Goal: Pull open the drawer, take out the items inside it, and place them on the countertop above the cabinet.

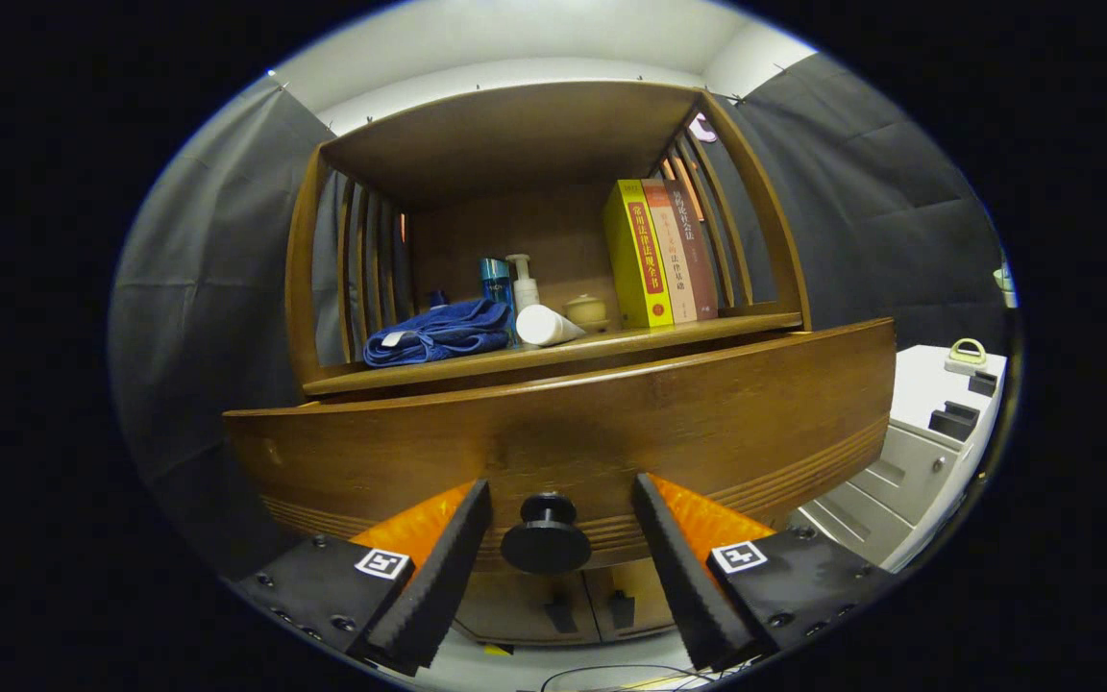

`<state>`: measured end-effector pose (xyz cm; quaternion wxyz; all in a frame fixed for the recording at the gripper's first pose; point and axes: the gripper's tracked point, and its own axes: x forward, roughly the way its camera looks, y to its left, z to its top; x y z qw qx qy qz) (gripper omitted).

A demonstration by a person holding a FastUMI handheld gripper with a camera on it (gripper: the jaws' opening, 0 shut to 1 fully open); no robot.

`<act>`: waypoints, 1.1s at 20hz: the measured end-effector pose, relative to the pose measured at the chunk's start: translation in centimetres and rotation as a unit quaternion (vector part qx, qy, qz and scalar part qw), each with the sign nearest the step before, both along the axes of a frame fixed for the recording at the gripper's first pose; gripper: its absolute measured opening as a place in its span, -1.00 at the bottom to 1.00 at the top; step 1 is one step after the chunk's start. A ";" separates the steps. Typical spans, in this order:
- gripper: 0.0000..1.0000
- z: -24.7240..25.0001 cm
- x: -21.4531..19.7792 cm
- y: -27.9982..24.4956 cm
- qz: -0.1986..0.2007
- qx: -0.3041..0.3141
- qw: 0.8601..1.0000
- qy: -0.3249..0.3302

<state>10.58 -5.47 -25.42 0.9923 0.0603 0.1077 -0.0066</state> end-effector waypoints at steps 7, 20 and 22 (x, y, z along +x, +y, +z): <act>0.96 -0.7 4.4 -0.2 0.002 -0.012 1.000 0.014; 0.96 -1.9 9.7 -0.1 0.004 -0.055 0.998 0.016; 0.96 -1.6 9.2 -0.1 -0.005 -0.047 0.999 0.019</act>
